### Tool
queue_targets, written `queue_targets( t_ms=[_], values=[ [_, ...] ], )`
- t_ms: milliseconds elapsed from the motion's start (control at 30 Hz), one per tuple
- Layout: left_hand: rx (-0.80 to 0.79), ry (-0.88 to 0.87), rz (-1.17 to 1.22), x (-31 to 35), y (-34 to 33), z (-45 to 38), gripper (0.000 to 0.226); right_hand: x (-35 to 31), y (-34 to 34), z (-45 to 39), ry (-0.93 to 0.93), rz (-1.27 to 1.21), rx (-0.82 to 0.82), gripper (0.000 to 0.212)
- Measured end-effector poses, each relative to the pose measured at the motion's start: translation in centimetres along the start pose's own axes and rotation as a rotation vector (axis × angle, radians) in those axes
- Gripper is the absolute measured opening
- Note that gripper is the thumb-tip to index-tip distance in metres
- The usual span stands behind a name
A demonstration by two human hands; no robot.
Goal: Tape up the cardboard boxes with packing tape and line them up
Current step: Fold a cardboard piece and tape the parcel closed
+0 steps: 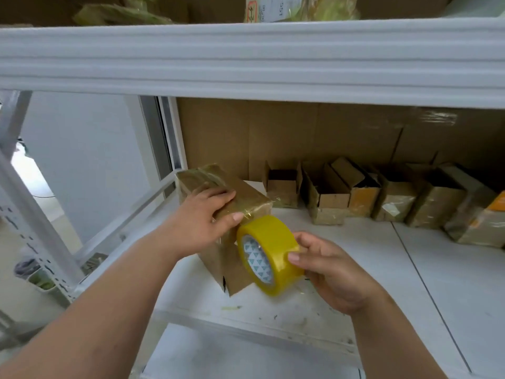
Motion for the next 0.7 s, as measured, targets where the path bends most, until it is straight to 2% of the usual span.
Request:
queue_targets(
  t_ms=[167,300,367,467,567,633,700],
  values=[
    [0.030,-0.018,0.049,-1.5,-0.2,-1.0,0.094,1.4,-2.5,0.1,0.049,0.003,-0.047,0.039],
    [0.024,0.040,0.067,-2.6,0.1,-1.3,0.083,4.4,-3.3,0.1,-0.041,0.074,0.061,0.030],
    [0.128,0.100,0.051,-2.5,0.2,-1.0,0.062,5.3,-4.1,-0.2,-0.057,0.122,0.102,0.025],
    [0.425,0.238,0.075,-1.1,0.4,0.9,0.040,5.4,-4.7,-0.5,-0.083,0.220,0.133,0.016],
    [0.531,0.331,0.199,-0.2,-0.5,2.6,0.025,5.5,-3.7,-0.5,-0.125,0.212,0.102,0.029],
    [0.550,0.357,0.227,-0.3,-0.6,3.2,0.025,5.6,-0.7,-0.4,-0.129,0.308,0.264,0.027],
    [0.549,0.362,0.238,-0.3,-0.6,3.8,0.034,5.9,3.5,-0.3,-0.165,0.657,0.467,0.033]
  ],
)
Point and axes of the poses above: each hand's wrist, its own z-axis away from the middle knuckle, its own y-axis out of the back of the hand, x = y × z, the point moved 6 cm from there along -z, towards the middle knuckle, and after that the axes turned 2 degrees about z, right-handed, at the moved point
